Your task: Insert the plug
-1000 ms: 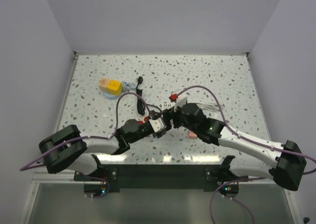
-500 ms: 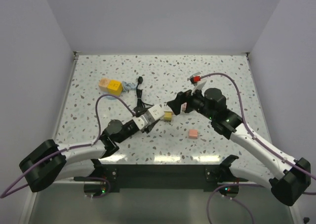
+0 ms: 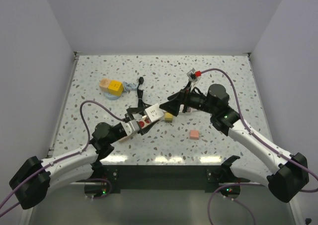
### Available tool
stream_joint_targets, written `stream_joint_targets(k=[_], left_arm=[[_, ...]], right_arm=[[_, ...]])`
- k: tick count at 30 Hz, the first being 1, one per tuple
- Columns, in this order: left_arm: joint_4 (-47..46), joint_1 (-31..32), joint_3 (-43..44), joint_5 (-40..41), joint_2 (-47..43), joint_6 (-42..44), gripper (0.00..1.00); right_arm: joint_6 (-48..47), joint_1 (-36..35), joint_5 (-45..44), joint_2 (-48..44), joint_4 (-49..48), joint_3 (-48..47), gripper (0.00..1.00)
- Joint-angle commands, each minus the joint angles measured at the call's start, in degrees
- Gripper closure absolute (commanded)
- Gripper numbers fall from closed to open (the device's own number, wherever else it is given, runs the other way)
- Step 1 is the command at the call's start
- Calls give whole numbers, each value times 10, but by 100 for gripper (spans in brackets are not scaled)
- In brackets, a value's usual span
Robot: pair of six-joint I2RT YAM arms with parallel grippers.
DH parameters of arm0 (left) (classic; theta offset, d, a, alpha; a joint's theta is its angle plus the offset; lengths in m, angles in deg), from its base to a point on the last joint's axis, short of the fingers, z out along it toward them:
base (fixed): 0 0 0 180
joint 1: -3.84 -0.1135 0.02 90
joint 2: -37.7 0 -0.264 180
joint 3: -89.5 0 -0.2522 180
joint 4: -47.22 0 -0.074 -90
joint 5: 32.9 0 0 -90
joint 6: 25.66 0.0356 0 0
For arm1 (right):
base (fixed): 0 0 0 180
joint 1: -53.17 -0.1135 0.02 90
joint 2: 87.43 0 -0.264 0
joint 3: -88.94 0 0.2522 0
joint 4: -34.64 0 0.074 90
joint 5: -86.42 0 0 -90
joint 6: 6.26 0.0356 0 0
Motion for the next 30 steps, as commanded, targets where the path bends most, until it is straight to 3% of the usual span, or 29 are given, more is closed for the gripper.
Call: stream_joint_targets(k=[1,11,24,30], left_arm=[[-36,-5,34,-82,-37,-2,100],[-48,-5,69,-149,-47,-2,100],[-24,-9,134,-160,14,64,100],[-40,-13,142,-156,27,75,100]], right_arm=[[43,2,61,-19,-58,-14,2],[103,2,118,-12,-129,10,2],[196,1,188,9,-270,41,2],[204,0,198,10,-280,44,2]])
